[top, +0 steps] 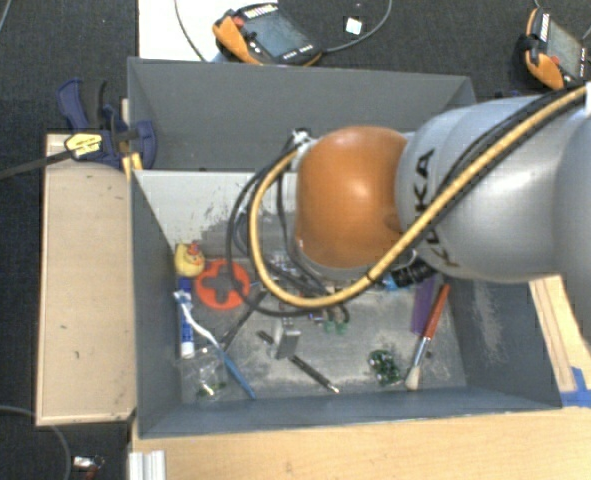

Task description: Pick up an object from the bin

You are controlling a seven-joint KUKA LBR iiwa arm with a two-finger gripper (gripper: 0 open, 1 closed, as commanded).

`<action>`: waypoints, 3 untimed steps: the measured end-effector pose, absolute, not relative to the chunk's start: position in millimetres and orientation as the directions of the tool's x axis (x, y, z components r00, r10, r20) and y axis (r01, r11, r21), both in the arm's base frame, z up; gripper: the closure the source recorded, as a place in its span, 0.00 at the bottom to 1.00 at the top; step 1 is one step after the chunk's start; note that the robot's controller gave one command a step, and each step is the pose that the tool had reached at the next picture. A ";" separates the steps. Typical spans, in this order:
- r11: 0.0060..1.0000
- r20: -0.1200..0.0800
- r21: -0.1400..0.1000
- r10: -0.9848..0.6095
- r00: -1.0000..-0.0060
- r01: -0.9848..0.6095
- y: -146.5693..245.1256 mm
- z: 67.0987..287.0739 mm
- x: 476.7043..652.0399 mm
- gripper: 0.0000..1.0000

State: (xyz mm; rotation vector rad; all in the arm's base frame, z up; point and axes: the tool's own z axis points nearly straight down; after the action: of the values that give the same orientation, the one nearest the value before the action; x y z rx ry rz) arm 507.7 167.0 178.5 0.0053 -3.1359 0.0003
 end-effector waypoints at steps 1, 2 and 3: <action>1.000 -0.002 0.001 0.003 -1.000 0.003 165.9 182.9 509.6 0.00; 0.997 -0.003 0.002 -0.081 -0.997 -0.081 235.0 70.7 478.5 0.00; 0.997 -0.011 0.004 0.083 -0.996 0.083 217.9 124.7 477.7 0.00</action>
Offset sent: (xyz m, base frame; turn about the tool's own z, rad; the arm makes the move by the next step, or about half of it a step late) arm -0.0304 0.0676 -0.1085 -0.0791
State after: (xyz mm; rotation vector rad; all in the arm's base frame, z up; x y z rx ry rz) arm 477.7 217.9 124.7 -0.1310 -3.1496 -0.0060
